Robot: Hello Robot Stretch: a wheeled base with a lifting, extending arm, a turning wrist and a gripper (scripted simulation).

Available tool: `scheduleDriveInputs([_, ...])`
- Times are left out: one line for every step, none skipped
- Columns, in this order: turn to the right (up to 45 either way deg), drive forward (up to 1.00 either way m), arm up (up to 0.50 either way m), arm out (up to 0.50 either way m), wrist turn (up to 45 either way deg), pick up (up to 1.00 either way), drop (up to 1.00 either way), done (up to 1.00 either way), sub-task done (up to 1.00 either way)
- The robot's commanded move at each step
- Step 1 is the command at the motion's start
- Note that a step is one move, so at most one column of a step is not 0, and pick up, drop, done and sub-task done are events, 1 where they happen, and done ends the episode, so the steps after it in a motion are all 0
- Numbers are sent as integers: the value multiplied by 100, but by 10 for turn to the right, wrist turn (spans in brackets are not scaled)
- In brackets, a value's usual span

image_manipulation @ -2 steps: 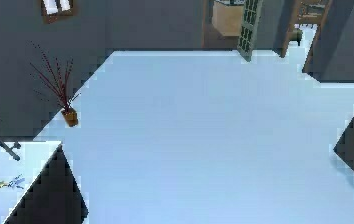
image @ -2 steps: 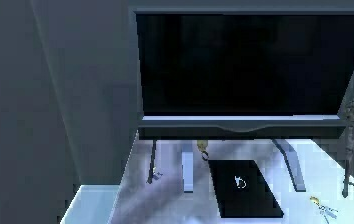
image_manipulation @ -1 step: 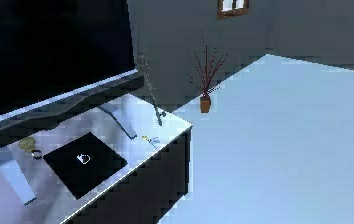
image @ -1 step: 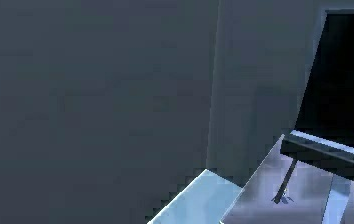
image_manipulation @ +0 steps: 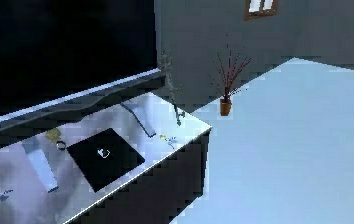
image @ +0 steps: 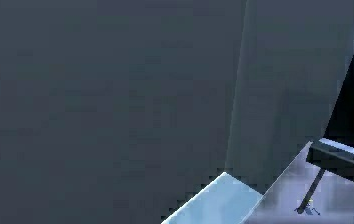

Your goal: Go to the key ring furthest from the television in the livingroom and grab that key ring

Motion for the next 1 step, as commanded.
scheduleDriveInputs([450, 0, 0, 0, 0, 0, 0, 0, 0])
